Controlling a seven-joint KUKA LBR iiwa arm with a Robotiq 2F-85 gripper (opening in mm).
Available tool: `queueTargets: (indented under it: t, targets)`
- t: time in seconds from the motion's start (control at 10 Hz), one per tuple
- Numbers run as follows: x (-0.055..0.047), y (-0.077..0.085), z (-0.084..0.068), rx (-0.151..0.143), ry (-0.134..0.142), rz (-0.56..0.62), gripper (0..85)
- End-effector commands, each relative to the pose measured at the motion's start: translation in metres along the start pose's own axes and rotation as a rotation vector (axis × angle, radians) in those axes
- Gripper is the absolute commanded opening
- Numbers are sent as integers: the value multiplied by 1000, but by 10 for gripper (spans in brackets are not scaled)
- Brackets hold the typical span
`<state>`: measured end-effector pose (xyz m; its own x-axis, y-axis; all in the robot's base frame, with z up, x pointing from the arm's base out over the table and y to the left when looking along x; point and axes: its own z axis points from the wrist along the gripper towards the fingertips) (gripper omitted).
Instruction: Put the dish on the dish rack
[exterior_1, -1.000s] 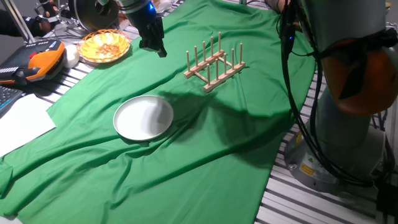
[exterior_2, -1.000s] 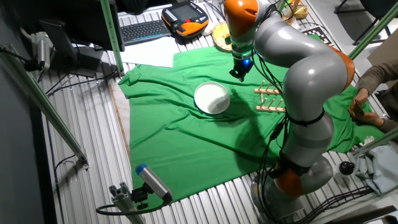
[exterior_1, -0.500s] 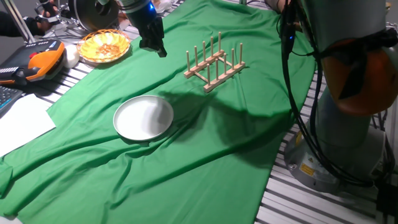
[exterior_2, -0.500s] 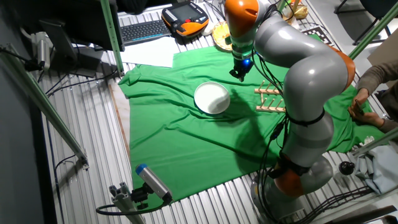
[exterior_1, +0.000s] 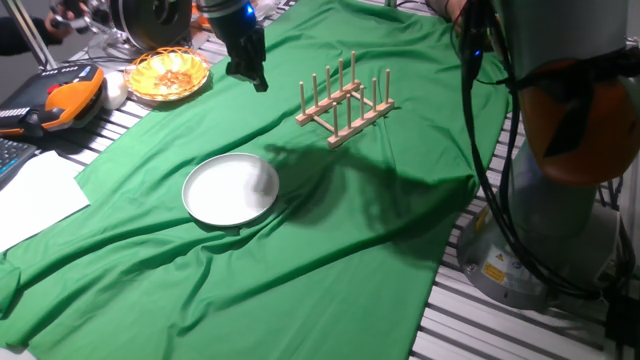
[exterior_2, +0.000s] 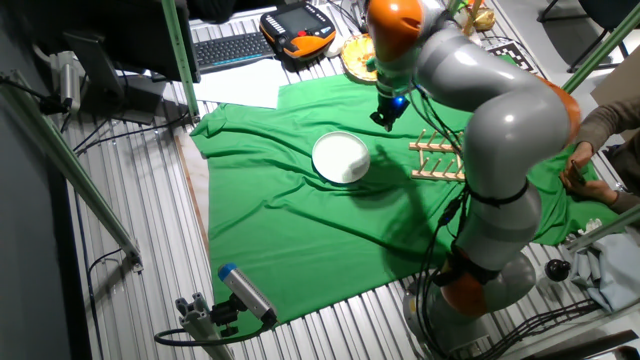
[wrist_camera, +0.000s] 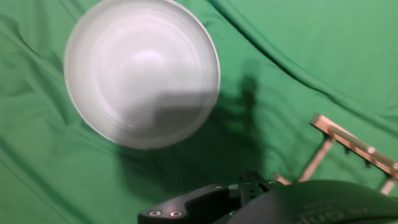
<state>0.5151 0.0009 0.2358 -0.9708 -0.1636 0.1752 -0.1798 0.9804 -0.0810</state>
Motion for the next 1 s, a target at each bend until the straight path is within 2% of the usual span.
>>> queueTargets:
  t: [0.0, 0.2, 0.3, 0.4, 0.5, 0.6, 0.7, 0.8, 0.9]
  targets:
    - [0, 0, 0, -2, -15, 27, 0]
    - [0, 0, 0, 0, -45, 68, 0]
    - [0, 0, 0, -19, -64, 56, 0]
    - [0, 0, 0, -67, -63, 48, 0]
    - [0, 0, 0, -98, -71, 41, 0]
    - [0, 0, 0, -111, -83, 26, 0]
    - [0, 0, 0, -118, -52, 51, 0]
    - [0, 0, 0, -109, -47, 58, 0]
    - [-4, 3, 5, -75, -52, 78, 170]
